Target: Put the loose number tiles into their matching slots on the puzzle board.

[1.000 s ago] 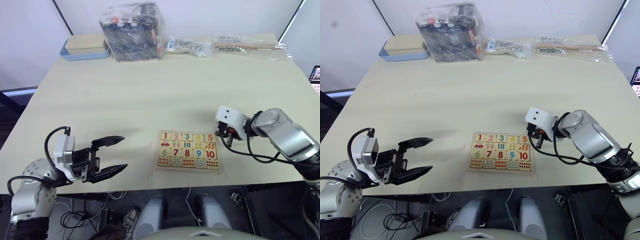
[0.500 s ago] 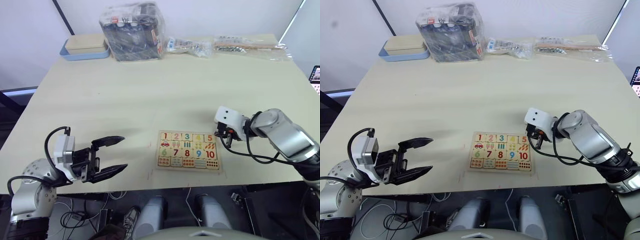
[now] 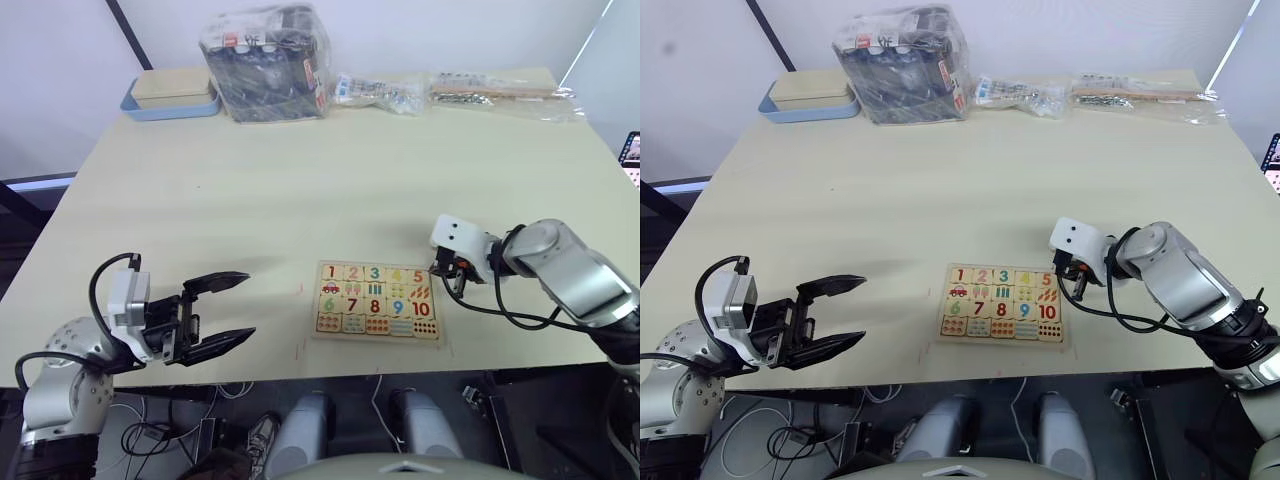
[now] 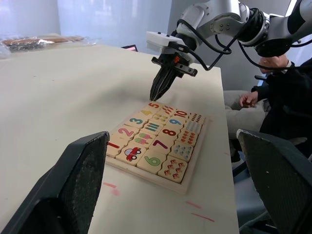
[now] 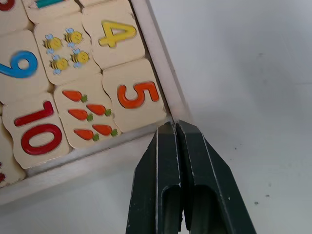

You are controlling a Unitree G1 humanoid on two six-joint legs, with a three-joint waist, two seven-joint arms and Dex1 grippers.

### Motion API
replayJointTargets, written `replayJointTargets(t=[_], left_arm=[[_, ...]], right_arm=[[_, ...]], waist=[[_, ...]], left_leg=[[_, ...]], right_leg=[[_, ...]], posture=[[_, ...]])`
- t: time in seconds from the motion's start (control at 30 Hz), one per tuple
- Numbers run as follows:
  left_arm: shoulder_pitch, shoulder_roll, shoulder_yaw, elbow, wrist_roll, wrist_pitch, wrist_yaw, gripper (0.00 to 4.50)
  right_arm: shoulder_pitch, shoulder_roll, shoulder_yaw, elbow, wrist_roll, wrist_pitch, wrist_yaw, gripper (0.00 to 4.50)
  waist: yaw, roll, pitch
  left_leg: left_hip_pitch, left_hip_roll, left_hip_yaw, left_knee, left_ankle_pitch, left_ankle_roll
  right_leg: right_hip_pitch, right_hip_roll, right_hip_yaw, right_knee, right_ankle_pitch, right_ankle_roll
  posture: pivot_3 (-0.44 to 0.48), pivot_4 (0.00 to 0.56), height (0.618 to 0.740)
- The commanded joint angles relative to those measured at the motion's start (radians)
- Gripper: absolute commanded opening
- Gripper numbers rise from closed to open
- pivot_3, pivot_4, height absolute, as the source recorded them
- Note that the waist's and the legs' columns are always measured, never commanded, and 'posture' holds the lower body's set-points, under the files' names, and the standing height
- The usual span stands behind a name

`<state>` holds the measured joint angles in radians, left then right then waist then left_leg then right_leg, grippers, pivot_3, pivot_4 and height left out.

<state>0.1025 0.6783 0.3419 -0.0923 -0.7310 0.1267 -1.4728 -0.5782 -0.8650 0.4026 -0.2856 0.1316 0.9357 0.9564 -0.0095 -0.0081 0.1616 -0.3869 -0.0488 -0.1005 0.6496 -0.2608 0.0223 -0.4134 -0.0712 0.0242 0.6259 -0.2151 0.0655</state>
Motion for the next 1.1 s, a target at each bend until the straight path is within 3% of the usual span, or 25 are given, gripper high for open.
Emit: replayJointTargets(t=[0.03, 0.2, 0.4, 0.43, 0.5, 0.53, 0.57, 0.73, 0.93, 1.1], left_arm=[[0.014, -0.008, 0.018, -0.043, -0.016, 0.017, 0.053, 4.50], [0.049, -0.037, 0.043, -0.093, -0.036, 0.065, 0.172, 4.50], [0.105, -0.046, 0.059, -0.150, -0.047, 0.119, 0.272, 4.50], [0.114, -0.047, 0.062, -0.157, -0.044, 0.128, 0.291, 4.50], [0.139, -0.050, 0.068, -0.176, -0.037, 0.141, 0.327, 4.50], [0.149, -0.050, 0.070, -0.185, -0.034, 0.143, 0.339, 4.50], [0.158, -0.050, 0.071, -0.192, -0.031, 0.142, 0.349, 4.50], [0.261, -0.057, 0.093, -0.245, -0.012, 0.155, 0.409, 4.50], [0.337, -0.044, 0.130, -0.243, -0.010, 0.163, 0.437, 4.50], [0.269, 0.001, 0.148, -0.039, 0.016, 0.116, 0.347, 4.50]], right_arm=[[0.049, -0.010, -0.138, -0.030, 0.042, -0.070, -0.012, 0.04], [0.301, 0.111, -0.427, -0.061, 0.196, -0.434, 0.020, 0.04], [0.460, 0.177, -0.626, -0.038, 0.445, -0.473, 0.140, 0.04], [0.494, 0.170, -0.647, -0.032, 0.457, -0.483, 0.159, 0.54], [0.563, 0.162, -0.689, -0.015, 0.462, -0.528, 0.196, 1.12], [0.585, 0.160, -0.703, -0.008, 0.466, -0.547, 0.207, 1.90], [0.601, 0.160, -0.716, -0.002, 0.468, -0.565, 0.214, 2.15], [0.722, 0.162, -0.810, 0.056, 0.468, -0.692, 0.275, 4.44], [0.807, 0.162, -0.878, 0.065, 0.491, -0.732, 0.278, 4.44], [0.844, 0.159, -0.899, 0.099, 0.489, -0.763, 0.296, 4.44]], waist=[[-0.001, 0.000, 0.000], [0.000, -0.002, -0.001], [-0.001, -0.001, -0.001], [0.001, -0.001, -0.001], [0.005, -0.001, -0.001], [0.005, -0.001, -0.001], [0.005, -0.001, -0.001], [0.005, -0.001, -0.001], [0.006, -0.001, -0.001], [0.018, -0.001, -0.001]], left_leg=[[0.000, 0.000, 0.000, 0.000, 0.000, 0.000], [0.001, 0.000, -0.001, -0.001, 0.000, 0.000], [0.003, 0.000, 0.000, 0.000, 0.000, 0.000], [0.003, 0.000, 0.000, 0.000, 0.000, 0.000], [0.003, 0.000, 0.000, -0.001, 0.000, 0.000], [0.003, 0.000, 0.000, -0.001, 0.000, 0.000], [0.004, 0.000, 0.000, 0.000, 0.000, 0.000], [0.005, 0.001, 0.002, 0.000, 0.000, 0.000], [0.005, 0.001, 0.002, 0.000, 0.000, 0.000], [0.006, 0.001, 0.003, 0.000, 0.000, 0.000]], right_leg=[[0.000, 0.000, 0.000, 0.000, 0.000, 0.000], [0.001, 0.000, 0.000, 0.000, 0.000, 0.000], [0.003, 0.000, 0.001, 0.001, 0.000, 0.001], [0.004, 0.000, 0.001, 0.001, 0.000, 0.001], [0.004, 0.000, 0.000, 0.000, 0.000, 0.001], [0.004, 0.000, 0.001, 0.000, 0.000, 0.001], [0.004, 0.000, 0.001, 0.000, 0.000, 0.001], [0.005, 0.000, 0.002, 0.000, 0.000, 0.001], [0.005, 0.000, 0.003, 0.000, -0.002, -0.003], [0.006, 0.001, 0.002, 0.000, -0.002, -0.003]], posture=[[0.000, 0.150, 0.740], [0.000, 0.150, 0.740], [0.000, 0.150, 0.740], [0.000, 0.150, 0.740], [0.000, 0.150, 0.740], [0.000, 0.150, 0.740], [0.000, 0.150, 0.740], [0.000, 0.150, 0.740], [0.000, 0.150, 0.740], [0.000, 0.150, 0.740]])
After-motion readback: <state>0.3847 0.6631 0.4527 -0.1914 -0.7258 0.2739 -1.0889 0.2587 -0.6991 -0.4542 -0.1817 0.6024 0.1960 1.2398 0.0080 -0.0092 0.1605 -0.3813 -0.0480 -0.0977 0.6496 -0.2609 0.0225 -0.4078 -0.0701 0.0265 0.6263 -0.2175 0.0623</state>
